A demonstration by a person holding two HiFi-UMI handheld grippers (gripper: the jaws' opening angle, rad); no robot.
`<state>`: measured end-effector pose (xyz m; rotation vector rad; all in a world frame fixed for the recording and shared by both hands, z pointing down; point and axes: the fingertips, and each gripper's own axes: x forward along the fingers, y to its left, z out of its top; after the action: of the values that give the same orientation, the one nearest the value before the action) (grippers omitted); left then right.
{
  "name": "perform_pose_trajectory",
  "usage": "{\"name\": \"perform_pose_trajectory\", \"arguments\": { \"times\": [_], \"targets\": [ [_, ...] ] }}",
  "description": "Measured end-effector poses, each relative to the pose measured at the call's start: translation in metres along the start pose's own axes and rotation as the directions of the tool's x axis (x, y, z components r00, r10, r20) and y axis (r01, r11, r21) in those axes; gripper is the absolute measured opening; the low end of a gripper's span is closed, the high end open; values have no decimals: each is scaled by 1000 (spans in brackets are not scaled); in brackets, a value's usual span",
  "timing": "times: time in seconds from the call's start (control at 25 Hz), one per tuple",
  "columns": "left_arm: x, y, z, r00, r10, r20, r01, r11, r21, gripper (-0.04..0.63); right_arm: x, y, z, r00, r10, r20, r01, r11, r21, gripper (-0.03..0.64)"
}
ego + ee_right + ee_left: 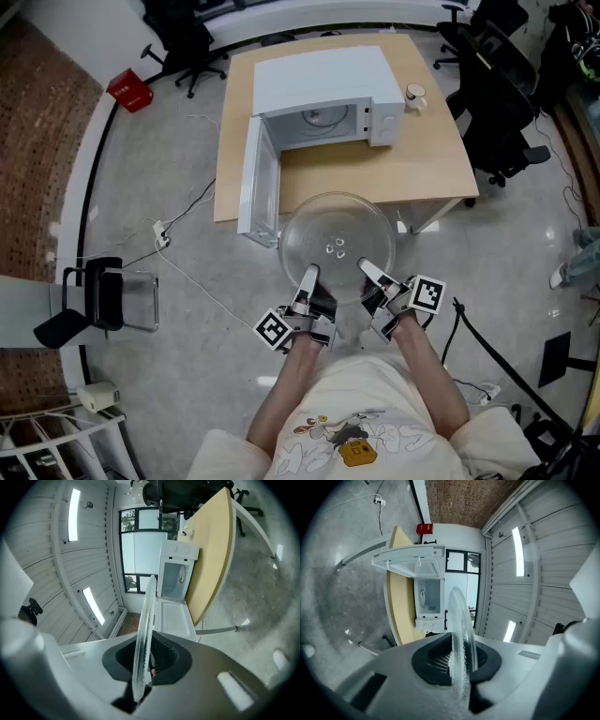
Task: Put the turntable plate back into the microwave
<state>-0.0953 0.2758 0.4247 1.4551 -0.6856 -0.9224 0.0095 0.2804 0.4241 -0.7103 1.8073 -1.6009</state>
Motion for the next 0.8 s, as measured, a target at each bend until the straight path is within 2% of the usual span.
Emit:
{"name": "perform_pose_trajectory", "arguments": {
  "times": [0.52, 0.8],
  "targets": [
    [2, -1, 1, 1000, 1, -17, -2, 1000, -24, 29, 1, 3, -1, 1000, -4, 18, 5, 1000, -10, 40],
    [15, -3, 10, 997, -31, -74, 28, 999, -39, 31, 10, 5, 3, 998, -17, 67, 20, 999, -49, 48]
  ]
}}
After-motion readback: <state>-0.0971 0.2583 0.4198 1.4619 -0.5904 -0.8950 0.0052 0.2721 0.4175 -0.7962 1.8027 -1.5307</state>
